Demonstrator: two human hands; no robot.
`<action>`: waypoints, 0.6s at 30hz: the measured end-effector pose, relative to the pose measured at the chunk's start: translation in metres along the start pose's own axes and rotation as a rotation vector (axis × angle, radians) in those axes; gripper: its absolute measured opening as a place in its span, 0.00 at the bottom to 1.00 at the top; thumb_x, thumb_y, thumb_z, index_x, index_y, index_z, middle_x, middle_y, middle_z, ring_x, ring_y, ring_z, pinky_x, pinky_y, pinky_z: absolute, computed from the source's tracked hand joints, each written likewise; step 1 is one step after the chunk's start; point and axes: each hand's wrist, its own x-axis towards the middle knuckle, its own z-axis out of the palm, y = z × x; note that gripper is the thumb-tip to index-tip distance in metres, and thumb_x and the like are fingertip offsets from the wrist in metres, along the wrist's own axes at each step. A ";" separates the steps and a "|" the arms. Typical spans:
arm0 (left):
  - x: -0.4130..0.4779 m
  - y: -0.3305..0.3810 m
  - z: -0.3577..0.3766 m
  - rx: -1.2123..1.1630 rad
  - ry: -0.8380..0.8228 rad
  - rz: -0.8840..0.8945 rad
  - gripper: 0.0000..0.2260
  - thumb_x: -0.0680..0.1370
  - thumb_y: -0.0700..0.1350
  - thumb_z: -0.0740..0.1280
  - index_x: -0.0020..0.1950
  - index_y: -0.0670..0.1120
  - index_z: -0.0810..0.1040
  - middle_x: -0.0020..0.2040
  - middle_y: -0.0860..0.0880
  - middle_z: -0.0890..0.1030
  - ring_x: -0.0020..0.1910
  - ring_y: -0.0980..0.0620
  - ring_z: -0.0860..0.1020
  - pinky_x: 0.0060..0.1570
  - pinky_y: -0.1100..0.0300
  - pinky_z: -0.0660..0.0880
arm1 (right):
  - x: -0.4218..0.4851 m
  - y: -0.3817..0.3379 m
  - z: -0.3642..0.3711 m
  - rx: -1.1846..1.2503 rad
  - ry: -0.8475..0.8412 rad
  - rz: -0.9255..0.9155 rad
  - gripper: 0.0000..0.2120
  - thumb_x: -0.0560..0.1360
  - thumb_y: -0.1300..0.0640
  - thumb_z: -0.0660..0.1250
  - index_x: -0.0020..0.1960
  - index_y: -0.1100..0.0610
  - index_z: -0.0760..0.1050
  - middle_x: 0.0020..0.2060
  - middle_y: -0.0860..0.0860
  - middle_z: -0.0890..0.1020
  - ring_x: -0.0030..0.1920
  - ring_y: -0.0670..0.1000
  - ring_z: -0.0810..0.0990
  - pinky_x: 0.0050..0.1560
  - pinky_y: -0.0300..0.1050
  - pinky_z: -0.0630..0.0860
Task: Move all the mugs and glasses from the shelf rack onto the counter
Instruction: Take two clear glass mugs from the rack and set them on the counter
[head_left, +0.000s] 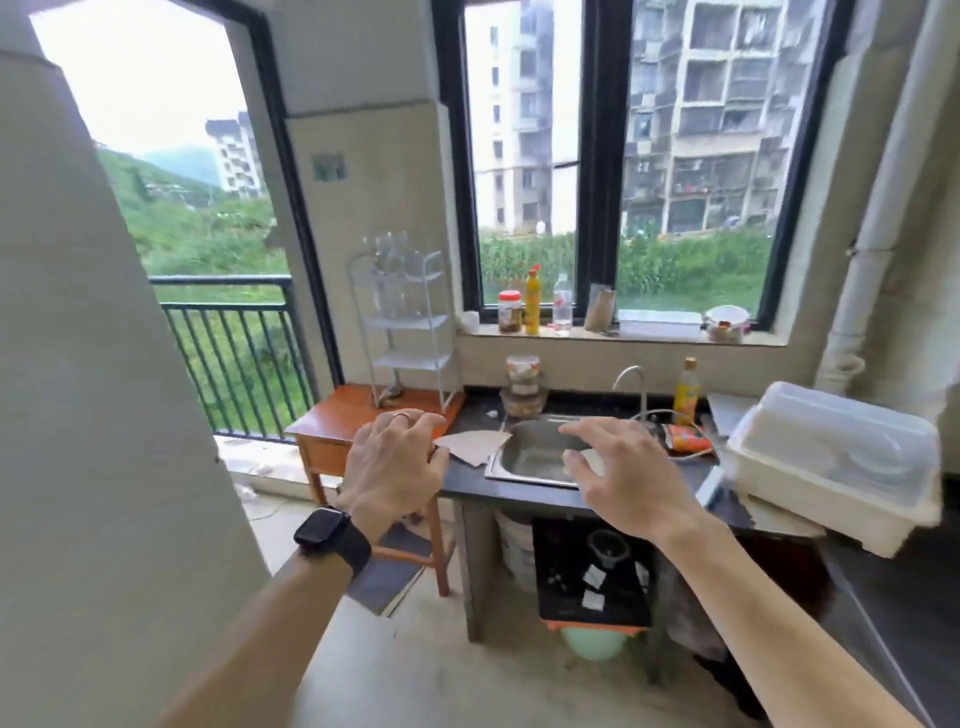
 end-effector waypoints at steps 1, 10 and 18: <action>0.008 -0.025 -0.003 0.010 0.012 -0.017 0.19 0.79 0.57 0.62 0.70 0.57 0.72 0.68 0.52 0.76 0.68 0.48 0.71 0.65 0.50 0.67 | 0.019 -0.017 0.015 0.009 -0.009 -0.017 0.18 0.81 0.48 0.62 0.70 0.46 0.75 0.69 0.45 0.77 0.71 0.51 0.70 0.71 0.52 0.68; 0.083 -0.187 -0.004 0.030 -0.010 -0.102 0.21 0.79 0.57 0.61 0.72 0.56 0.70 0.67 0.50 0.77 0.67 0.48 0.72 0.68 0.48 0.67 | 0.158 -0.113 0.100 0.042 -0.034 -0.103 0.19 0.82 0.46 0.62 0.71 0.45 0.72 0.70 0.44 0.76 0.73 0.50 0.68 0.71 0.51 0.67; 0.172 -0.285 0.027 0.053 -0.021 -0.148 0.21 0.79 0.56 0.61 0.72 0.56 0.70 0.69 0.50 0.76 0.69 0.47 0.71 0.67 0.47 0.67 | 0.275 -0.137 0.186 0.035 -0.025 -0.151 0.18 0.82 0.45 0.61 0.70 0.46 0.75 0.69 0.45 0.77 0.72 0.51 0.69 0.69 0.50 0.69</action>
